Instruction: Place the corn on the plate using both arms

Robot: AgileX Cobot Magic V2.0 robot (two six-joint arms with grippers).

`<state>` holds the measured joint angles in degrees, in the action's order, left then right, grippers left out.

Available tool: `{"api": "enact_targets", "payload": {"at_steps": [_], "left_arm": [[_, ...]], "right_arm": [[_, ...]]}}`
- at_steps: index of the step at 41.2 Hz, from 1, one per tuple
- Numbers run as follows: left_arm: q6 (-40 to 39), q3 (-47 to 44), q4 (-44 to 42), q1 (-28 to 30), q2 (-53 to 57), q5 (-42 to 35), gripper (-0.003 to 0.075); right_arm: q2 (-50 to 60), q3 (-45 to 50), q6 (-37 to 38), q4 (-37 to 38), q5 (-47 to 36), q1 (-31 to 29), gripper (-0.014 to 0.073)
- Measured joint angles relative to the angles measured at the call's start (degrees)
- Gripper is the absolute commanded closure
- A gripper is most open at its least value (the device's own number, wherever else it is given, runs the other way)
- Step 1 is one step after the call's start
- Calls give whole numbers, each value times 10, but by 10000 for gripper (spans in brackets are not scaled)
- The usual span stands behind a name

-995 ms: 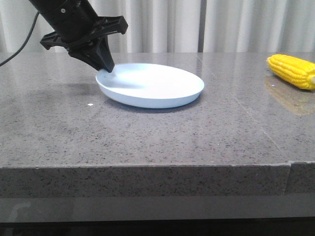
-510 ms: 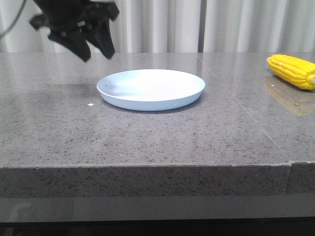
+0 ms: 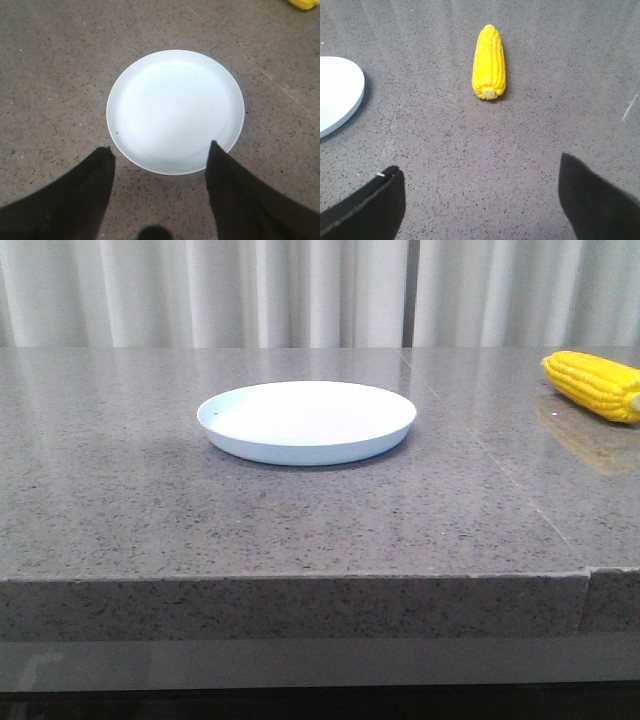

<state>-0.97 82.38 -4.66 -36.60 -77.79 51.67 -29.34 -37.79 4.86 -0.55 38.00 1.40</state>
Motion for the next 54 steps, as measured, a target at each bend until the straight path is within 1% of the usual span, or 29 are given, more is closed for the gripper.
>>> {"api": "enact_targets", "payload": {"at_steps": [14,20,28,33,39,47,54], "left_arm": [[-41,-173,-13,-1,192,-16,321],[-50,-247,-13,-1,265,-36,321],[-52,-314,-17,-1,341,-63,321],[-52,-330,-31,-1,365,-63,321],[-52,-336,-53,-1,368,-61,321],[-52,-336,-60,-1,368,-59,321],[-52,-336,-61,-1,368,-59,321]], "right_arm": [[0,0,0,0,0,0,-53],[0,0,0,0,0,0,-53],[0,0,0,0,0,0,-53],[0,0,0,0,0,0,-53],[0,0,0,0,0,0,-53],[-3,-2,0,0,-7,0,-53],[-58,-39,0,0,-9,0,-53]]}}
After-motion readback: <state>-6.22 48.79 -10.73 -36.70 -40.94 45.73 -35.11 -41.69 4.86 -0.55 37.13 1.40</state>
